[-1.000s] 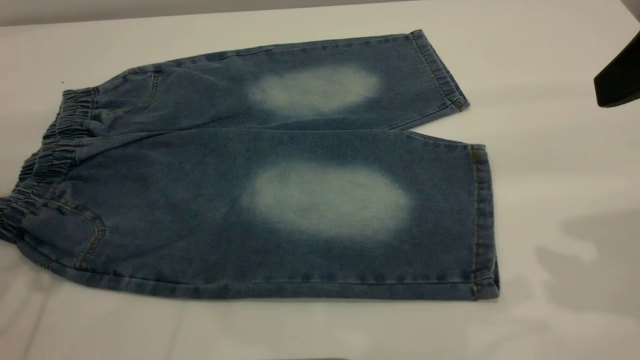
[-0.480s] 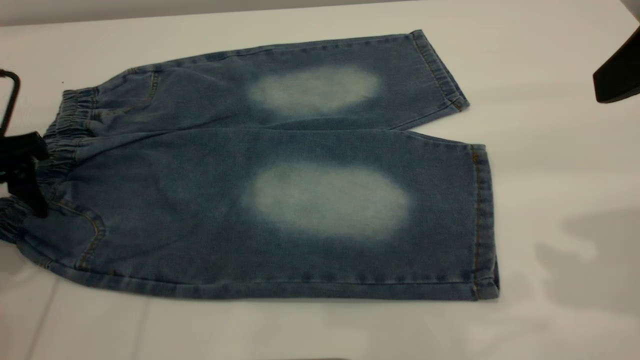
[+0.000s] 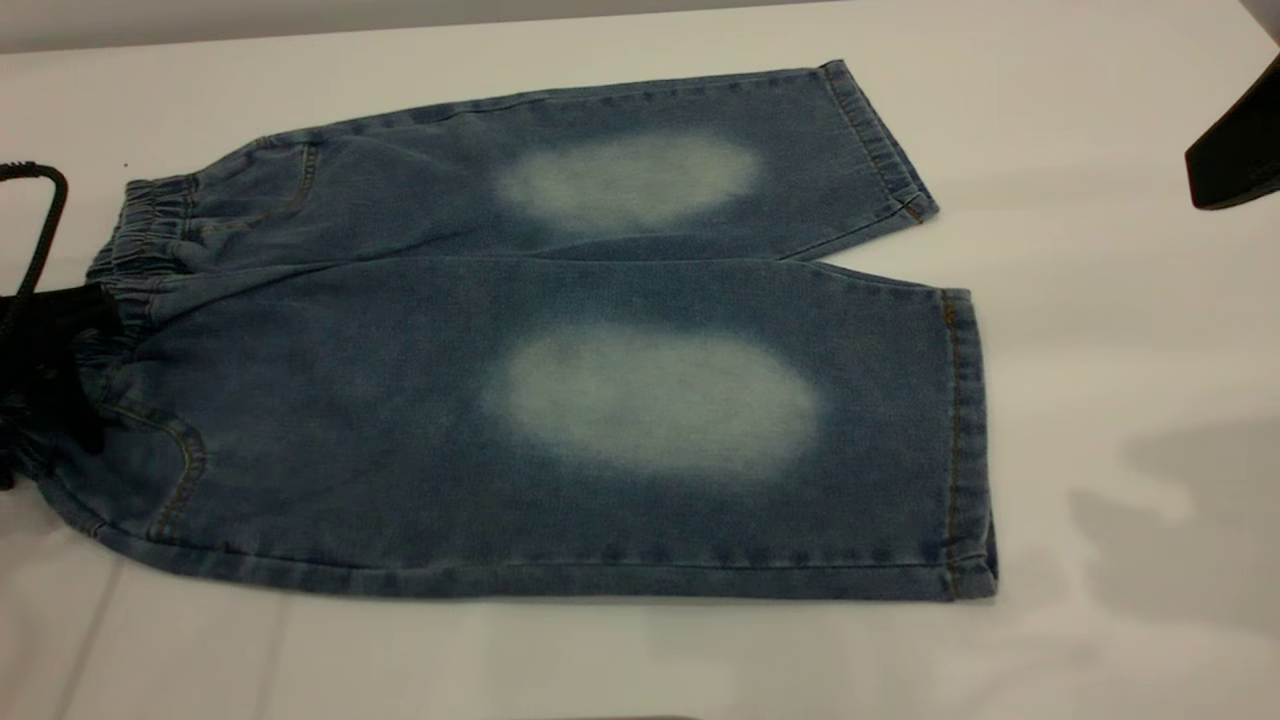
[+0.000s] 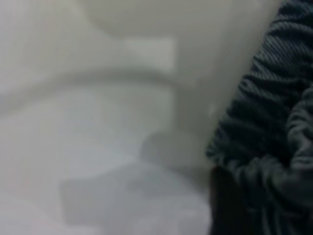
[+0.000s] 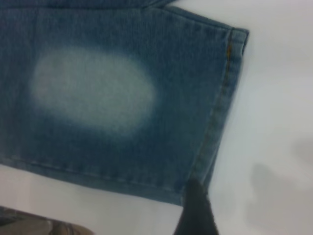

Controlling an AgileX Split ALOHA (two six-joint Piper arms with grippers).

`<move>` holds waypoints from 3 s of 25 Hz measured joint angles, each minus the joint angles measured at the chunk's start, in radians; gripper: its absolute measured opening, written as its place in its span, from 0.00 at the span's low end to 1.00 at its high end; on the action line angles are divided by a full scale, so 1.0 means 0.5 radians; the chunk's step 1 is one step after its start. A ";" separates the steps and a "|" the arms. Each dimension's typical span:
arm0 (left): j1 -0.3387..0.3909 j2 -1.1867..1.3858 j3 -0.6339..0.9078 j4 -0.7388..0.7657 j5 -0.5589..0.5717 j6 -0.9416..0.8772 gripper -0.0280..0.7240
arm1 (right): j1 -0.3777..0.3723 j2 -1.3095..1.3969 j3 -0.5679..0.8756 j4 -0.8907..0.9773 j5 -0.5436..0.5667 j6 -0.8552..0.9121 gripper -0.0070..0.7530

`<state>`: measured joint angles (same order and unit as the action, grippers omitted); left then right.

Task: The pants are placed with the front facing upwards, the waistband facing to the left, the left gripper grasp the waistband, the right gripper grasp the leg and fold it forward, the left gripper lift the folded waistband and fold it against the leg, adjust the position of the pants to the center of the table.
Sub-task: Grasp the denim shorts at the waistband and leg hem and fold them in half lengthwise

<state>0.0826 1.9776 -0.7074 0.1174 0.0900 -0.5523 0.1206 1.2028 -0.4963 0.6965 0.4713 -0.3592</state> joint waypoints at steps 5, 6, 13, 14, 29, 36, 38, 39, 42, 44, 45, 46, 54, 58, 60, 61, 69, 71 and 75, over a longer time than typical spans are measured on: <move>-0.018 0.004 -0.006 0.000 -0.040 0.010 0.17 | 0.000 0.009 0.053 0.063 0.033 0.000 0.61; -0.032 0.004 -0.008 0.000 -0.031 0.020 0.16 | 0.000 0.023 0.083 0.107 0.035 0.000 0.61; -0.233 -0.125 -0.008 0.004 0.106 0.135 0.16 | 0.000 0.279 0.256 0.589 0.022 -0.324 0.61; -0.262 -0.159 -0.005 0.004 0.125 0.139 0.16 | 0.000 0.335 0.269 0.694 0.019 -0.428 0.61; -0.338 -0.616 0.006 0.004 0.255 0.192 0.16 | 0.000 1.356 0.273 2.202 0.355 -1.977 0.61; -0.338 -0.647 0.009 0.004 0.271 0.194 0.16 | 0.000 1.704 0.231 2.264 0.501 -2.093 0.61; -0.338 -0.647 0.009 0.004 0.271 0.194 0.16 | 0.000 1.764 0.205 2.264 0.507 -2.113 0.61; -0.338 -0.647 0.009 0.004 0.271 0.194 0.16 | 0.000 1.790 0.190 2.264 0.510 -2.124 0.61; -0.338 -0.647 0.009 0.004 0.271 0.194 0.16 | 0.000 1.844 0.117 2.264 0.558 -2.135 0.61; -0.338 -0.647 0.009 0.004 0.271 0.194 0.16 | 0.000 1.881 0.071 2.264 0.595 -2.137 0.60; -0.338 -0.647 0.009 0.004 0.271 0.194 0.16 | 0.000 1.895 0.046 2.260 0.610 -2.137 0.60; -0.338 -0.647 0.009 0.004 0.271 0.194 0.16 | 0.000 1.905 0.024 2.259 0.619 -2.137 0.60; -0.338 -0.647 0.009 0.004 0.283 0.194 0.16 | 0.000 1.926 -0.139 2.259 0.573 -2.131 0.48; -0.338 -0.647 0.009 0.004 0.301 0.194 0.16 | 0.000 1.937 -0.160 2.259 0.534 -2.131 0.27; -0.338 -0.647 0.009 0.004 0.305 0.194 0.16 | 0.000 1.937 -0.162 2.259 0.534 -2.131 0.16; -0.338 -0.647 0.009 0.004 0.305 0.194 0.16 | 0.000 1.937 -0.162 2.259 0.543 -2.131 0.10; -0.338 -0.693 0.009 0.004 0.383 0.194 0.16 | 0.000 1.914 -0.162 2.259 1.058 -2.072 0.04; -0.338 -0.745 0.009 0.004 0.413 0.196 0.16 | -0.002 1.883 -0.174 2.257 1.216 -2.023 0.04; -0.338 -0.858 0.009 0.004 0.416 0.198 0.16 | -0.005 1.860 -0.296 2.252 1.310 -1.824 0.04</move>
<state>-0.0862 1.5485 -0.7030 0.1194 0.2978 -0.4533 0.1180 2.1327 -0.6441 1.8224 1.1263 -1.2711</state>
